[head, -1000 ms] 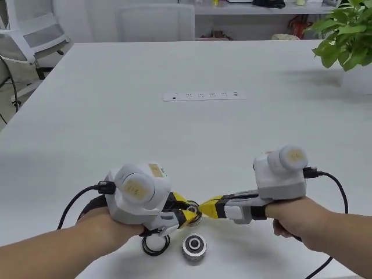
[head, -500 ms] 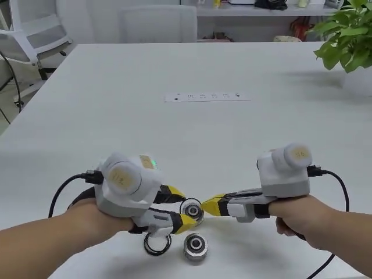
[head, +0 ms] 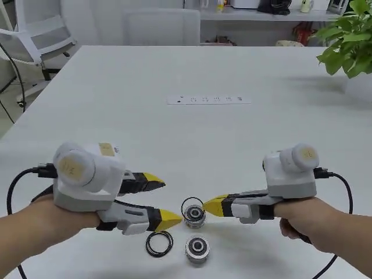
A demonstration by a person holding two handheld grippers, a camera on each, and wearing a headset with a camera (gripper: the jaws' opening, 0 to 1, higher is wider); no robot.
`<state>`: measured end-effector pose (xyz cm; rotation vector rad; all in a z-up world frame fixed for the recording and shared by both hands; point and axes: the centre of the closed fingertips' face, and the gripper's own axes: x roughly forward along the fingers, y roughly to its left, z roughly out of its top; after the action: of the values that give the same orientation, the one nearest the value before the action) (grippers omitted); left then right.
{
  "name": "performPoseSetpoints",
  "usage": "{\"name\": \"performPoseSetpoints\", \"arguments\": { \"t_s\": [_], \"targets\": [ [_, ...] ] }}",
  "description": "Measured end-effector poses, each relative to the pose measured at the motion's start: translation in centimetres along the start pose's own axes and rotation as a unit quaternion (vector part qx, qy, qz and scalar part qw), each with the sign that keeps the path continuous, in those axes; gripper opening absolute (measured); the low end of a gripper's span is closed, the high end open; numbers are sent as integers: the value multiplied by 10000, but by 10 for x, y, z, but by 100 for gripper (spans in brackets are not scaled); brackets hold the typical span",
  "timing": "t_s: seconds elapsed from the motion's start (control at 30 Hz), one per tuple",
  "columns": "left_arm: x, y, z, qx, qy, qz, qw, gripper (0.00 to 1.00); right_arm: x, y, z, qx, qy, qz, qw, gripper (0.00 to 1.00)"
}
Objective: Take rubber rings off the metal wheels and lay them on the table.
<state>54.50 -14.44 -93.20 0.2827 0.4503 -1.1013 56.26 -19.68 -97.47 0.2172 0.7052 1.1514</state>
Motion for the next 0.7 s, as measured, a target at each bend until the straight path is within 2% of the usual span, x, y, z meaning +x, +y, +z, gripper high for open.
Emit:
{"name": "performPoseSetpoints", "arguments": {
  "t_s": [0.43, 0.7],
  "targets": [
    [-33, -4, -3, -206, -233, 183, 9993, 63, 14, 24, 7, -41, 42, 243, 9997, 0],
    [-48, -6, -7, -135, -242, 283, 9992, 68, 27, 37, 7, -83, 135, 396, 9991, 0]
  ]
}}
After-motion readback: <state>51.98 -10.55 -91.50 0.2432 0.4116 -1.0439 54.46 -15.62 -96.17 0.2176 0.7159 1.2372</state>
